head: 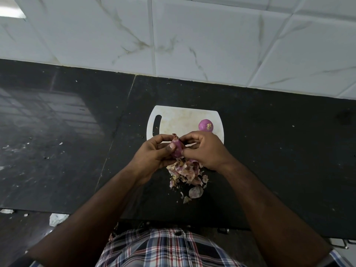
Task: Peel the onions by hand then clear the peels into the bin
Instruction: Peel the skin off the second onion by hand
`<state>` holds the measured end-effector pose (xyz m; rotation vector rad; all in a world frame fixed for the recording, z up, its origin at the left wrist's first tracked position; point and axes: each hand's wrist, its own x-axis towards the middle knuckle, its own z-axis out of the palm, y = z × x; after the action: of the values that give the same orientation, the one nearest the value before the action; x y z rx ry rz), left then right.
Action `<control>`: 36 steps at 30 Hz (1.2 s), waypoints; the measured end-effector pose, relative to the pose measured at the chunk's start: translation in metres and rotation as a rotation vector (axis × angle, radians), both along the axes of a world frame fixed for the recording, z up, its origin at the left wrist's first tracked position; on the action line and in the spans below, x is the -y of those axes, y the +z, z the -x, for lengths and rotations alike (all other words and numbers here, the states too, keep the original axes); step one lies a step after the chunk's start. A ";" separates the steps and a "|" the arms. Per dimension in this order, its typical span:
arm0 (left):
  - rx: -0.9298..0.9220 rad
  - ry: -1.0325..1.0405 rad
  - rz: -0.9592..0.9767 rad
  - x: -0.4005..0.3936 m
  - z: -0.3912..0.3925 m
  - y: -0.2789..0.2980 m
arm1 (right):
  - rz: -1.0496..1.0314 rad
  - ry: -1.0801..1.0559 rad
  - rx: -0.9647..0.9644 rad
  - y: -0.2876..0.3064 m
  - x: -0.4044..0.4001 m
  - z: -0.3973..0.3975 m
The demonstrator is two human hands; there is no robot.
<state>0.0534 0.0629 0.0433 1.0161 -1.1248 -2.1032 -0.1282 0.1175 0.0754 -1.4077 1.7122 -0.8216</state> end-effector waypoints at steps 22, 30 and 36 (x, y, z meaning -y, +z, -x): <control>0.052 -0.015 -0.021 0.001 0.000 -0.002 | -0.054 -0.070 0.200 -0.015 -0.001 0.008; 0.004 -0.055 0.022 0.002 -0.004 -0.002 | 0.062 -0.070 -0.049 -0.011 -0.004 -0.005; -0.003 -0.033 0.023 0.002 -0.005 -0.005 | 0.130 -0.122 -0.164 -0.010 -0.004 -0.016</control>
<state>0.0579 0.0611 0.0382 0.9895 -1.1691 -2.1114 -0.1126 0.1219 0.0650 -1.5046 1.9141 -0.9196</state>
